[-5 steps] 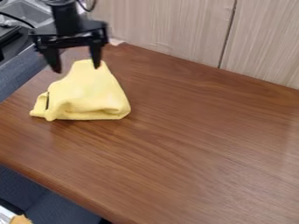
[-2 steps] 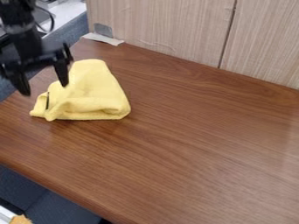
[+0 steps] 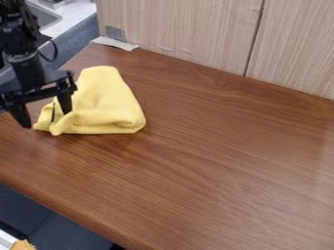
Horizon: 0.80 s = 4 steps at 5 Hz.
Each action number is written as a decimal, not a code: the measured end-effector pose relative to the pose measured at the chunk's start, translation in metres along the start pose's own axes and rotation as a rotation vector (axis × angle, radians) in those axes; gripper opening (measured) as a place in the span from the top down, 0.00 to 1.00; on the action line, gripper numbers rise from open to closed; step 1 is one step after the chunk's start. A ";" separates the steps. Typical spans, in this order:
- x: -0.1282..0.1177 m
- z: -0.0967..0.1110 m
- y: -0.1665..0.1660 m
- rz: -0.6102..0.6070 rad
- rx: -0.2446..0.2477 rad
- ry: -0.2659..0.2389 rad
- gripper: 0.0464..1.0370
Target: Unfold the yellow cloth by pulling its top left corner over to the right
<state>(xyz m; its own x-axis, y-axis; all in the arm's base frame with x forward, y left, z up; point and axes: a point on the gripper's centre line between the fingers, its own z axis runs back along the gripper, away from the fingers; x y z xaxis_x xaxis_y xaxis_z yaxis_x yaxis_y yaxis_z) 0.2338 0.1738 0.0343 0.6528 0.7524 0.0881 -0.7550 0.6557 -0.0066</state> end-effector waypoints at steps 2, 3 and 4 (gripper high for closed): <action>-0.002 -0.009 0.003 0.015 0.015 -0.001 0.38; -0.003 -0.003 0.003 0.016 0.008 -0.023 0.69; -0.005 -0.004 0.002 0.016 0.008 -0.020 0.90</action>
<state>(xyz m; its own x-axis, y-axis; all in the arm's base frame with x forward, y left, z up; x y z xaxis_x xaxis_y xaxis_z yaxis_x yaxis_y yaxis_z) 0.2291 0.1718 0.0301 0.6394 0.7613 0.1077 -0.7657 0.6432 0.0002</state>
